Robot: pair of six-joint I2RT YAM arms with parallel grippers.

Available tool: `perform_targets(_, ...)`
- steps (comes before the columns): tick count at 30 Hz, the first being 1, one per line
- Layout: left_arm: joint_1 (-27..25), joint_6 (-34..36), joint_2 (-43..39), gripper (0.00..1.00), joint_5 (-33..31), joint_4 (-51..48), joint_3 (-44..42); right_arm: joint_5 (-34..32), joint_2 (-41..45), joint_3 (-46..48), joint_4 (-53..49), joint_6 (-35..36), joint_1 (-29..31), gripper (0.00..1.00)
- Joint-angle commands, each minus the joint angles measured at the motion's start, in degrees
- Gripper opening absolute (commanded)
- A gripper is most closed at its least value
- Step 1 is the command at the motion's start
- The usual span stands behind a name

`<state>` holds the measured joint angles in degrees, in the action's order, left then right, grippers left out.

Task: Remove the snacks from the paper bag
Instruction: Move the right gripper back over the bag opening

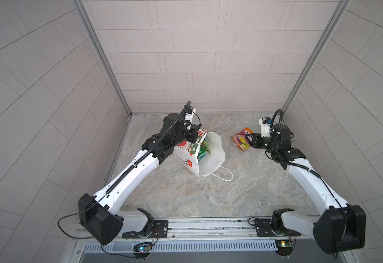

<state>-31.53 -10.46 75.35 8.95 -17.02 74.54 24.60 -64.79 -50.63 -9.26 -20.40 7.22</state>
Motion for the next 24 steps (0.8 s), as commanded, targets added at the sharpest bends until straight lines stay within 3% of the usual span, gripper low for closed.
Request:
perform_targets(1,0.41,0.62,-1.17,0.0,0.31,0.58,0.11,-0.17,4.55,3.61,3.51,3.61,5.57,0.45)
perform_targets(10,0.4,0.44,-1.08,0.0,1.34,0.57,0.43,-6.19,5.71,5.33,5.04,8.4,21.58,0.48)
perform_targets(17,0.35,0.35,-1.17,0.0,1.59,0.58,0.35,-12.06,-1.01,2.08,4.62,12.22,31.38,0.5)
perform_targets(24,0.33,0.26,-1.44,0.0,1.66,0.62,0.49,-19.42,-9.2,-1.4,4.18,14.6,36.37,0.5)
